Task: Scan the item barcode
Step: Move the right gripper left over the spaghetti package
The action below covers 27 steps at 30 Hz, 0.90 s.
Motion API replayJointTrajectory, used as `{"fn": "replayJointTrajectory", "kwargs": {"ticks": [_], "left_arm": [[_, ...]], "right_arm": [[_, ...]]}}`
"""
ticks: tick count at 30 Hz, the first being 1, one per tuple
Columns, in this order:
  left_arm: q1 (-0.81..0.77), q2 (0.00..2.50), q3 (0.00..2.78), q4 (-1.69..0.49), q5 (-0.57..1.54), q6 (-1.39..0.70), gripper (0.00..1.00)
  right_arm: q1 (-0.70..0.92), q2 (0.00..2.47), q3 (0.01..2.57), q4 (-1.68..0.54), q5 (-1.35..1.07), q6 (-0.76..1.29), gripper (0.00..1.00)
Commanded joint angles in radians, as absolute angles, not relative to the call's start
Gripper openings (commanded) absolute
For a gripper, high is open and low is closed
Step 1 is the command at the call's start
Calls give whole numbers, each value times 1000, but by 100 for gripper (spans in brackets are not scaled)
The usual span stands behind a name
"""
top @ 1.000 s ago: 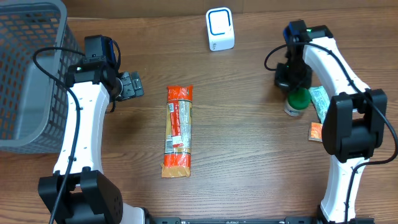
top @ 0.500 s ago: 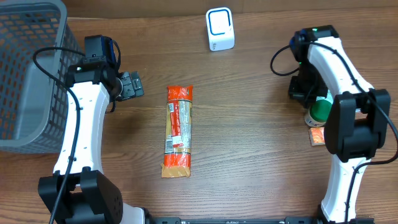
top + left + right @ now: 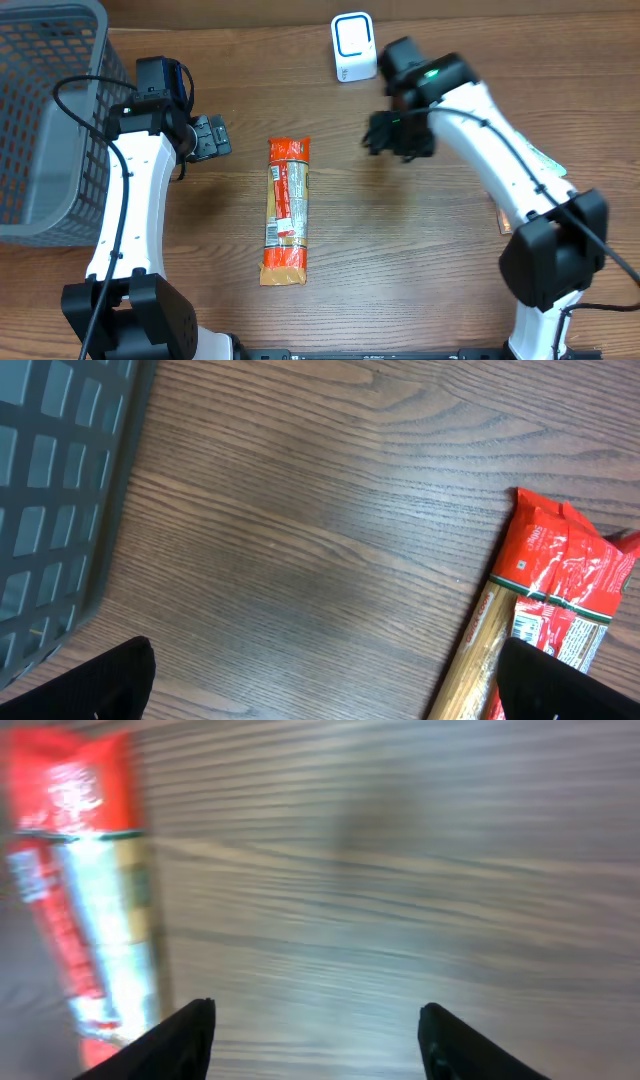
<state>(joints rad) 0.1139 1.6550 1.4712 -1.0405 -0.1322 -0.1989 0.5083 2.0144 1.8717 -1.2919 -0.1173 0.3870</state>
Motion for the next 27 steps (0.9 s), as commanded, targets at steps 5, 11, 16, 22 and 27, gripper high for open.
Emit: {"fn": "replayJointTrajectory", "kwargs": {"ticks": [5,11,16,22,27], "left_arm": [[118,1656,1465,-1040,-138,-190,100],[118,1656,1465,-1040,-138,-190,100],[118,1656,1465,-1039,-138,-190,100],[118,1656,1465,-1039,-138,-190,100],[118,1656,1465,-1040,-138,-190,100]], "right_arm": [[688,2011,1871,-1124,-160,398,68],[822,2017,1871,-1033,-132,476,63],[905,2061,1871,-1016,-87,529,63],[932,2138,1871,-1017,-89,529,64],[932,2183,1871,-1022,-91,528,64]]}}
